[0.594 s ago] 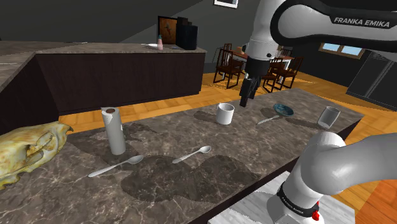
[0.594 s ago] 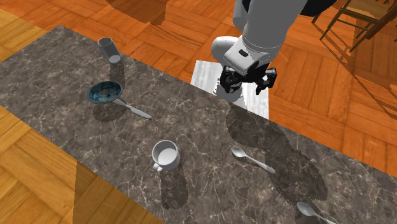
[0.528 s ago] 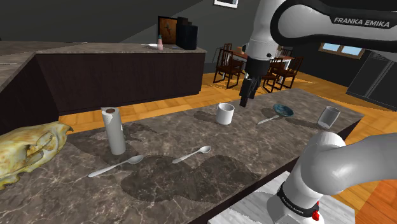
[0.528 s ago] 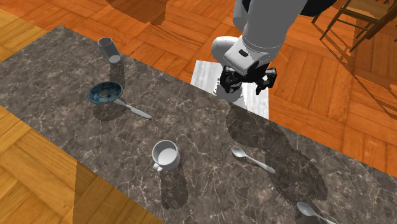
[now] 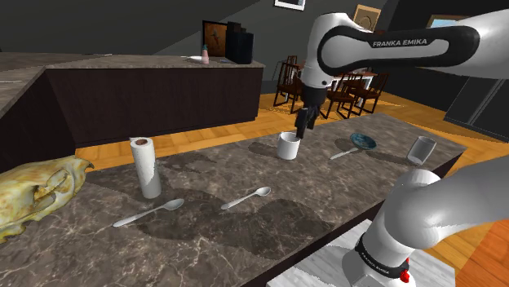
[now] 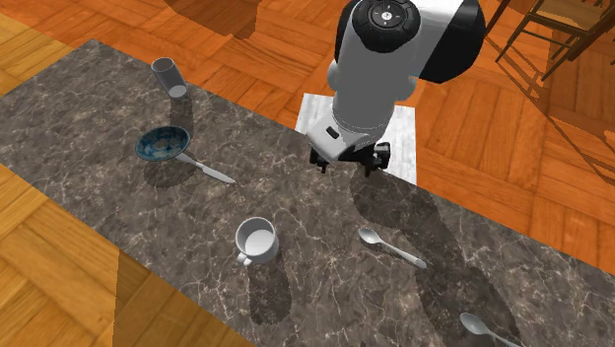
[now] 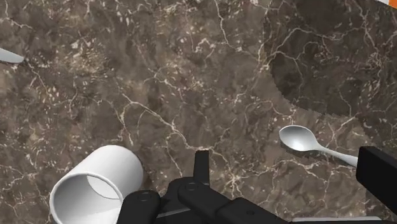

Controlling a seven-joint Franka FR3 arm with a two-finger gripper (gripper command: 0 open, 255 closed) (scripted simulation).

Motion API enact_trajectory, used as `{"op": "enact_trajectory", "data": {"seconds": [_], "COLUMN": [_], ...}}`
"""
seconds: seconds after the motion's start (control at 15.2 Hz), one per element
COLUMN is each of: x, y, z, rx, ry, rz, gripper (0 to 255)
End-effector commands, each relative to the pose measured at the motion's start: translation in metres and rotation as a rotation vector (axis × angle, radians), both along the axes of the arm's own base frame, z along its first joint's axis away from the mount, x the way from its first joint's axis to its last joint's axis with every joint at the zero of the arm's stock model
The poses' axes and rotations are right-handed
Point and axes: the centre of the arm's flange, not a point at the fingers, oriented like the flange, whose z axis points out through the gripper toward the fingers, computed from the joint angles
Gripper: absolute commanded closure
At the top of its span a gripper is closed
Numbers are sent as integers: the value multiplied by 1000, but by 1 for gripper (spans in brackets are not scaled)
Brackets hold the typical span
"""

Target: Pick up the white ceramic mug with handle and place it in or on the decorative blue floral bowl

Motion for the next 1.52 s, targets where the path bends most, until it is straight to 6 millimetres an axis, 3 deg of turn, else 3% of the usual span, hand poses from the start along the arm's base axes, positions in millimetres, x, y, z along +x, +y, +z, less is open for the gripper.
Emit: {"op": "enact_trajectory", "data": {"seconds": [0.0,1.06,1.45], "x": [16,141,140], "y": [-17,-139,-140], "z": [-18,-140,-167], "rx": [-5,-35,-35], "ry": [5,50,50], "rz": [0,-1,-1], "gripper": [0,0,0]}}
